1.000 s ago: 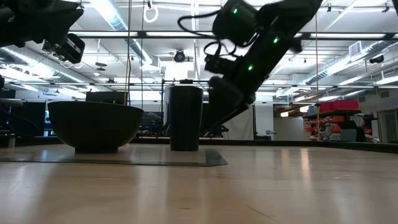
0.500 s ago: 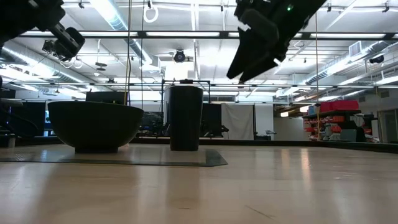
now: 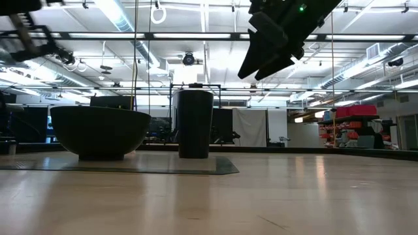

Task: Pick & Place Utensil
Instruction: Put the blue fork into the black bowl on the transparent table mat

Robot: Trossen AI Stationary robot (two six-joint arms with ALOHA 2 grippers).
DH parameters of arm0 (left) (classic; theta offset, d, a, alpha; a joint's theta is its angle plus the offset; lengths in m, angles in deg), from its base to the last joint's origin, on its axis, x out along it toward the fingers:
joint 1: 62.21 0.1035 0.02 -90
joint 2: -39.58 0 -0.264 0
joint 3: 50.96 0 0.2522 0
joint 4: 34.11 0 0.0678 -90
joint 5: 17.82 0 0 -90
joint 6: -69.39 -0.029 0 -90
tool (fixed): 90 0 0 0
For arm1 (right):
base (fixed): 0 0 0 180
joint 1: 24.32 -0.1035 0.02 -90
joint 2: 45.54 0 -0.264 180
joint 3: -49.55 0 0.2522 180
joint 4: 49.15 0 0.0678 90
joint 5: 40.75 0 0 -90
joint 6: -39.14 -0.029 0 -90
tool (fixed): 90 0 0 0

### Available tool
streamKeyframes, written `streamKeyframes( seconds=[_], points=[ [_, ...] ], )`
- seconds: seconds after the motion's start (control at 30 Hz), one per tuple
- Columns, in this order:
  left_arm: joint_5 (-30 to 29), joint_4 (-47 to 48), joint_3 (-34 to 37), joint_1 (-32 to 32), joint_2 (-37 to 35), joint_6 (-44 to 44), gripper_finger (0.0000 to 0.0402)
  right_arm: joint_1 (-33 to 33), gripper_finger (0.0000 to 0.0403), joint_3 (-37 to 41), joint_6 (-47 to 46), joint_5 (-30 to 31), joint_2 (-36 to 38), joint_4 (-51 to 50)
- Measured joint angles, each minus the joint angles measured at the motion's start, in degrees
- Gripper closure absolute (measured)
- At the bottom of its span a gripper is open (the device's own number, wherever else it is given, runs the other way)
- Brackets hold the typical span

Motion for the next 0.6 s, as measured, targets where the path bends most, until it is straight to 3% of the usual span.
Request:
streamKeyframes(
  seconds=[0.33,0.47,0.6],
  points=[
    [2.7,27.8,-17.1,-10.4,21.1,42.2,0.0395,0.0,0.0003,0.0,1.8,-0.1,0.0,0.0],
    [6.0,32.5,-24.9,-12.5,28.4,49.4,0.0395,0.0,0.0003,0.0,1.8,-0.1,0.0,0.0],
    [9.9,40.4,-31.8,-13.5,35.6,50.6,0.0394,0.0,0.0003,0.0,1.5,-0.1,0.0,0.1]
  ],
)
